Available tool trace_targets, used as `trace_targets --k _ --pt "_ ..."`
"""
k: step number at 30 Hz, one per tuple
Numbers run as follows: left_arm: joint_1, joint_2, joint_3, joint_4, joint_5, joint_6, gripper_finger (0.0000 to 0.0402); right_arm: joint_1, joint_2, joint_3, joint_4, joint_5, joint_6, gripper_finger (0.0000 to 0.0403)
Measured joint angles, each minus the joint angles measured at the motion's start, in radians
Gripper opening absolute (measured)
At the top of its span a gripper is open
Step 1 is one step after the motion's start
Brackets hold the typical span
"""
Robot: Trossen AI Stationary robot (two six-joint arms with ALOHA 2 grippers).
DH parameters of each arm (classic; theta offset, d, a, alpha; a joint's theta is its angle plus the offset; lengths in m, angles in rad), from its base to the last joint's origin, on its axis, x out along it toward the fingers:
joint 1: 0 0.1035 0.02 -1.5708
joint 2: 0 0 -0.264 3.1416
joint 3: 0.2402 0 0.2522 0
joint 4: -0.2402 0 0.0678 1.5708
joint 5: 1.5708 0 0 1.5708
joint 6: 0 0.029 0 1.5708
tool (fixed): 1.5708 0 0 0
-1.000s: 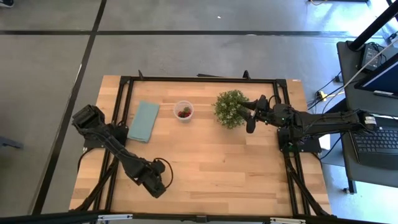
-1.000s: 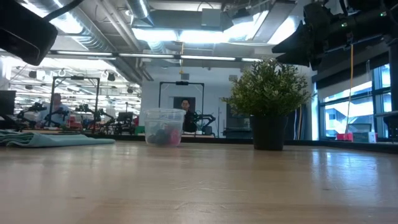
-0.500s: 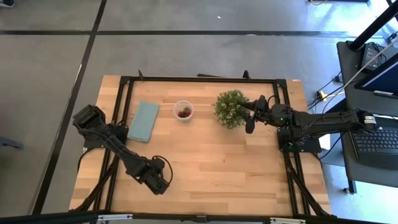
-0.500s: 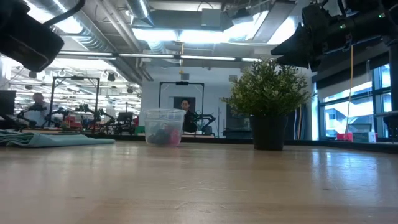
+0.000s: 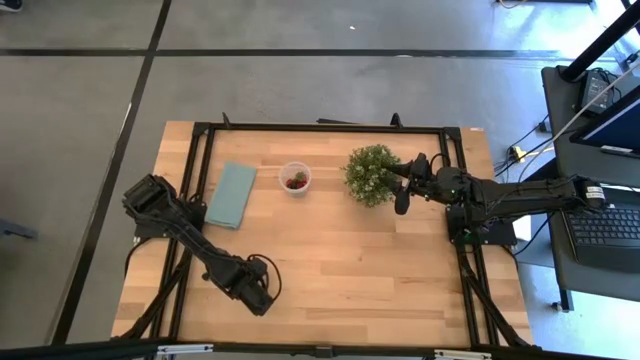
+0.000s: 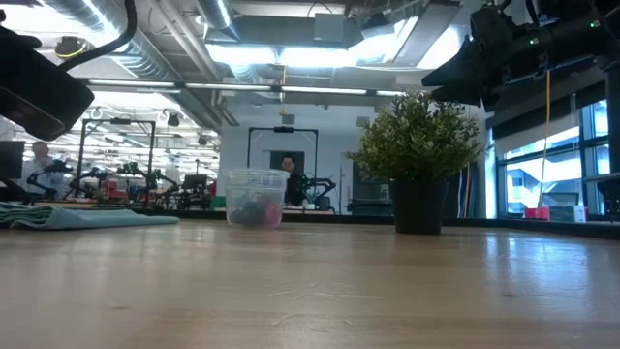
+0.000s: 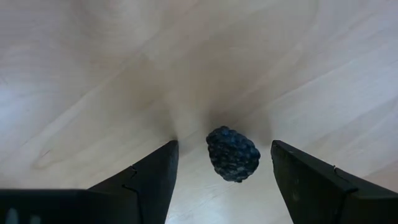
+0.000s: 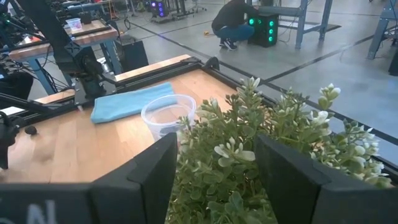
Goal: Pick and placing Produce into tupperware
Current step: Put the blackberry into the transparent container
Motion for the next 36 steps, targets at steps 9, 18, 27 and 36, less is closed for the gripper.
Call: trace_targets --k 9,18,27,36 --pt "0.020 0.003 -0.002 -0.008 0.014 -0.003 0.0212 0.000 0.000 0.000 0.000 0.000 0.002 0.0217" --pt "0.038 0.005 -0.003 -0.028 0.023 -0.003 0.0155 0.000 0.000 0.000 0.000 0.000 0.003 0.0217" --pt "0.044 0.005 -0.003 -0.043 0.022 0.001 0.0109 0.000 0.000 0.000 0.000 0.000 0.002 0.0217" --pt "0.068 -0.007 -0.006 -0.045 0.070 0.112 0.0098 0.000 0.000 0.000 0.000 0.000 0.000 0.0217"
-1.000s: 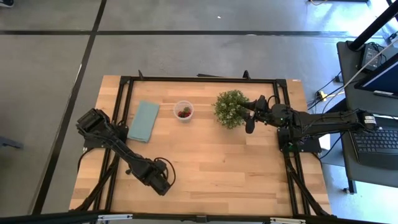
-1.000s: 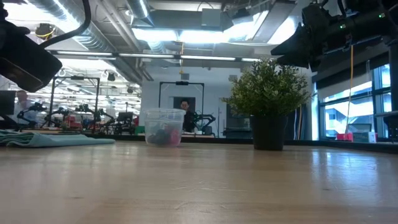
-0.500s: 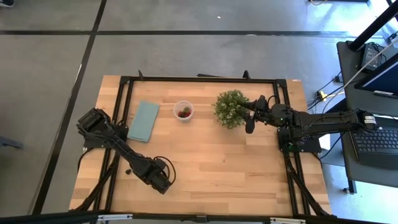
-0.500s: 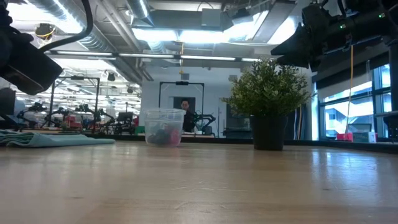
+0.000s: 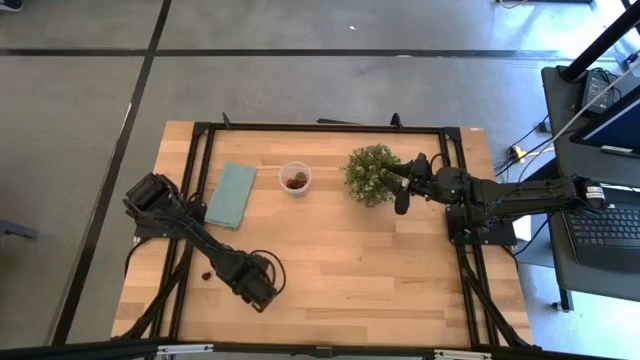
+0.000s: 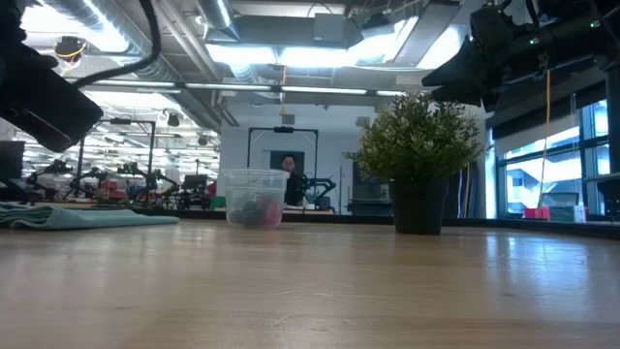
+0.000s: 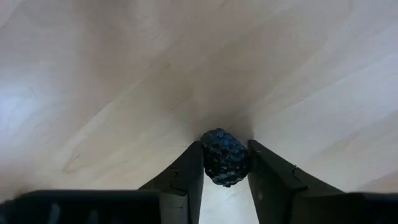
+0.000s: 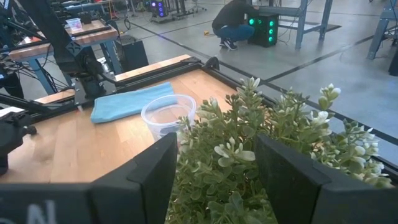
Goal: Pick and placing Produce into tupperware
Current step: Put the blackberry into the transparent container
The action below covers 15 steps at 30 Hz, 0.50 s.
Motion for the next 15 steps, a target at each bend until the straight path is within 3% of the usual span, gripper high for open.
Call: trace_targets --k 7,15 --pt "0.132 -0.103 -0.002 -0.035 -0.078 0.235 0.0093 0.000 0.000 0.000 0.000 0.000 0.000 0.0217" --pt "0.420 -0.256 -0.001 -0.047 -0.194 0.615 0.0102 0.000 0.000 0.000 0.001 0.000 0.001 0.0217"
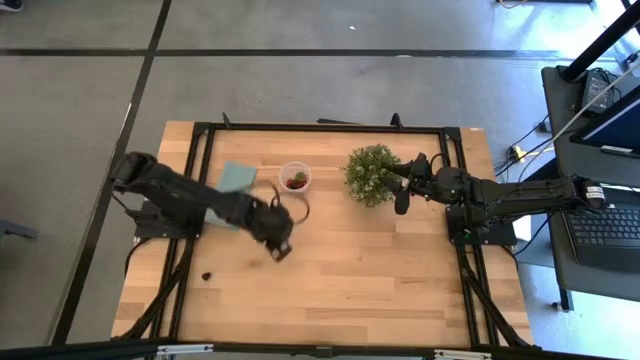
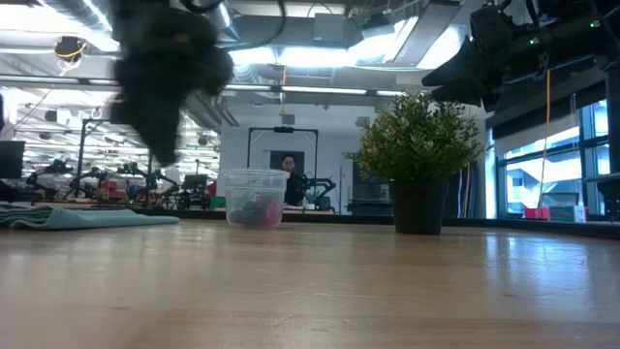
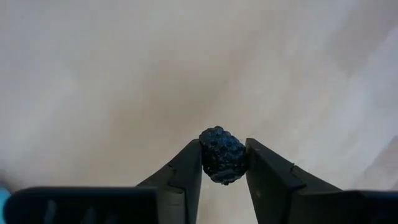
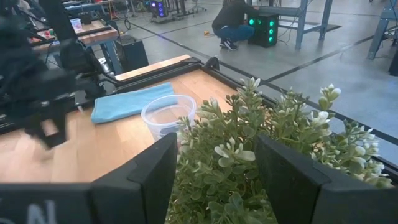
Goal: Pick and placing Produce into tupperware
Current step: Put the blackberry into the transparent container
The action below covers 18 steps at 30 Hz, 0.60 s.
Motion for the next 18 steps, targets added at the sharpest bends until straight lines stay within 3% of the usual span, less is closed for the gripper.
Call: trace_targets --k 9,18 --pt "0.367 -0.048 0.000 0.184 -0.038 0.390 0.0090 0.000 0.000 0.000 0.001 0.000 -0.001 0.0217" --pt "0.556 -0.048 0.001 0.256 -0.006 0.513 0.0103 -0.002 0.000 0.000 0.001 0.010 -0.001 0.0217"
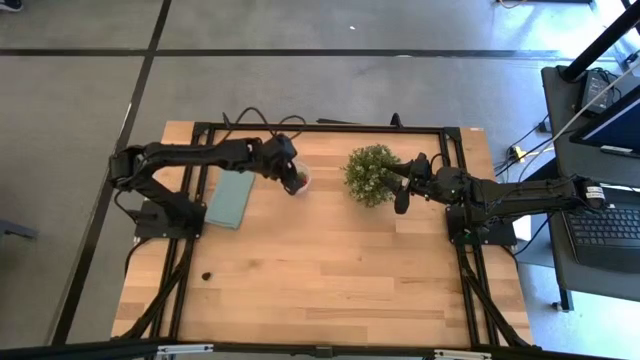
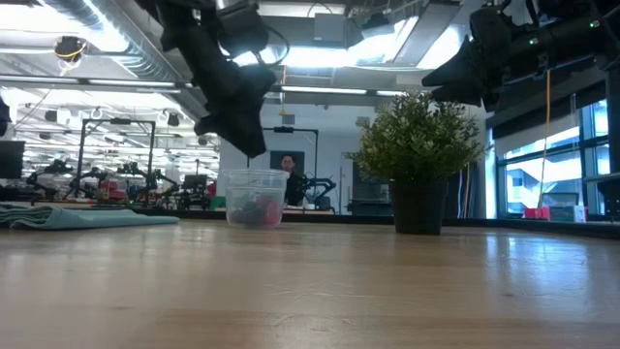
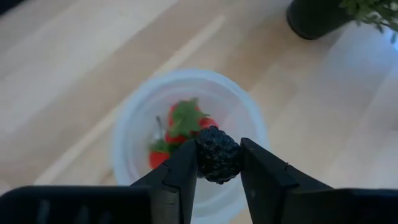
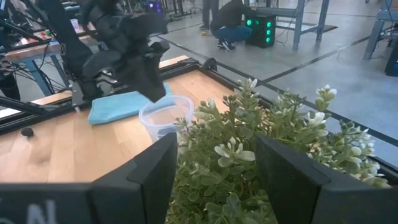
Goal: Pick and placing Produce into tupperware
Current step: Put the blackberry into the transparent container
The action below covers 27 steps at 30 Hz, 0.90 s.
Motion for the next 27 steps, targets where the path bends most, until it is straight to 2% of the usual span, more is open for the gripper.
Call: trace_targets --k 6,15,22,27 --pt "0.014 0.027 0.001 -0.006 0.003 0.021 0.0095 0.000 0.000 0.000 0.000 0.006 -0.004 0.0217" --pt "0.013 0.113 0.001 0.017 0.003 0.021 0.0135 -0.002 0.000 0.000 -0.002 0.062 -0.005 0.0217" --pt "0.013 0.114 0.001 0.059 0.002 0.028 0.0130 -0.002 0.000 0.000 -0.003 0.062 -0.005 0.0217" --pt "0.000 0.063 0.008 0.057 0.001 0.128 0.0119 -0.002 0.000 0.000 -0.003 0.062 -0.005 0.0217"
